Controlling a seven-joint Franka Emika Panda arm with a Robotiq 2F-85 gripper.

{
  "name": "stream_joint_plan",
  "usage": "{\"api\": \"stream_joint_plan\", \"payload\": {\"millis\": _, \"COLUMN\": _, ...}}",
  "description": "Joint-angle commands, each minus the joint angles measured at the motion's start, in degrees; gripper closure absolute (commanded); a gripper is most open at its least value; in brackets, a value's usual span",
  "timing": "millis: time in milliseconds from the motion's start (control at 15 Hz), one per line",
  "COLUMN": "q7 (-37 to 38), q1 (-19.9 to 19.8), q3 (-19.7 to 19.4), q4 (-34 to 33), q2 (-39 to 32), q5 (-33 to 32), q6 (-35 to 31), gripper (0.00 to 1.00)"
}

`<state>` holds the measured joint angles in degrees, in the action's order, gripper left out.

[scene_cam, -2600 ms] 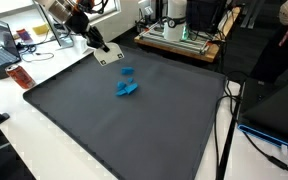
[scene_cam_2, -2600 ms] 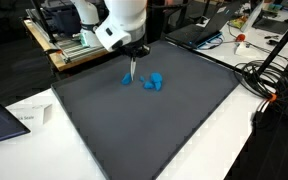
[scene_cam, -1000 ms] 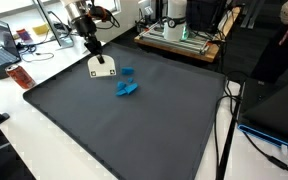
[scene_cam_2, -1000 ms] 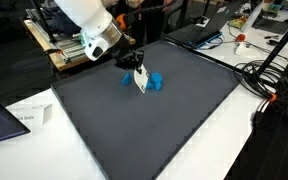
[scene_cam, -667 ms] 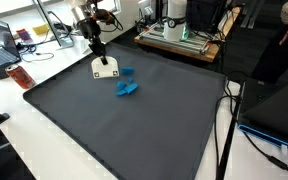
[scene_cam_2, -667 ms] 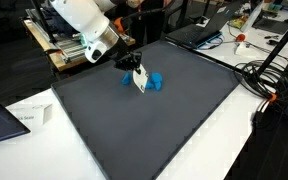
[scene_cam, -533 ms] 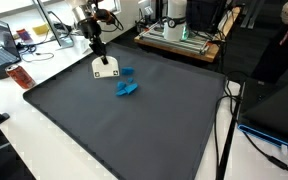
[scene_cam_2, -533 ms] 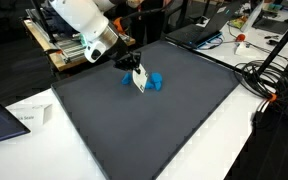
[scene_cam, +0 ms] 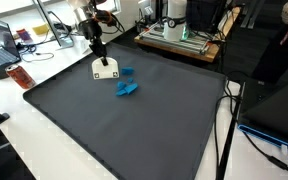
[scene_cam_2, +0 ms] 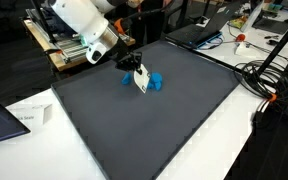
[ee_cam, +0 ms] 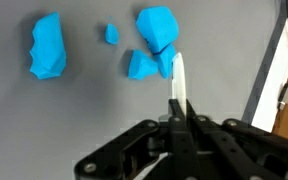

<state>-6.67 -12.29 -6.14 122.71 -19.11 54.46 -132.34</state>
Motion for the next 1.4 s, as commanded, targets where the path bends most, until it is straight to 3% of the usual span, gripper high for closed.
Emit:
{"api": "stream_joint_plan", "payload": {"millis": 0, "q7": -4.78, "q1": -0.69, "q3": 0.55, "q4": 1.60, "q2": 0.80, "q5": 6.97, "q6": -2.10, "gripper": 0.99}}
{"api": "stream_joint_plan", "payload": {"millis": 333, "q7": -11.48, "q1": -0.18, "q3": 0.31, "q4": 3.70, "q2": 1.91, "q5": 16.78, "q6": -6.58, "gripper": 0.99}}
{"api": "stream_joint_plan", "payload": {"millis": 733, "q7": -17.42, "q1": 0.23, "q3": -0.53, "q4": 6.66, "q2": 3.17, "q5": 22.91, "q6": -10.00, "gripper": 0.99}}
{"api": "stream_joint_plan", "payload": {"millis": 1000, "q7": -19.77, "q1": 0.18, "q3": -1.26, "q4": 8.76, "q2": 4.54, "q5": 24.59, "q6": -9.86, "gripper": 0.99}}
{"api": "stream_joint_plan", "payload": {"millis": 1333, "q7": -19.66, "q1": 1.13, "q3": -2.08, "q4": 11.93, "q2": 7.79, "q5": 19.92, "q6": -9.90, "gripper": 0.99}}
